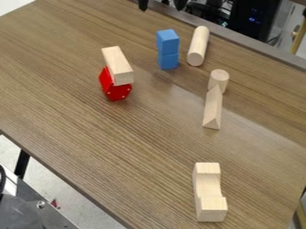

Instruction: Put the cylinder on top of the blue cubes

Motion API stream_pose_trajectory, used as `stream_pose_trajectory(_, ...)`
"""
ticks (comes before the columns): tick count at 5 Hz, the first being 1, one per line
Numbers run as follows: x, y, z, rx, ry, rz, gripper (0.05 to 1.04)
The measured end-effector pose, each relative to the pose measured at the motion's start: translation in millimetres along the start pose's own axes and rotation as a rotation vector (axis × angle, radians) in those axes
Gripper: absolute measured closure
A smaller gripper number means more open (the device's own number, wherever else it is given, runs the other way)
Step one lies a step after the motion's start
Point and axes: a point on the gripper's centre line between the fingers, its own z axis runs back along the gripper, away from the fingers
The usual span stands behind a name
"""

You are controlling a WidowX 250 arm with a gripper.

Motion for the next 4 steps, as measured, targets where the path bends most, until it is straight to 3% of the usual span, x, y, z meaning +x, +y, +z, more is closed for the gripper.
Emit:
stream_pose_trajectory(2, -15.9, -10.6, -21.7, 0.052, 0.047, -0.062, 0.083)
stream_pose_trajectory(4, -46.8, -46.0, -22.6, 0.005, 0.074, -0.280, 0.083)
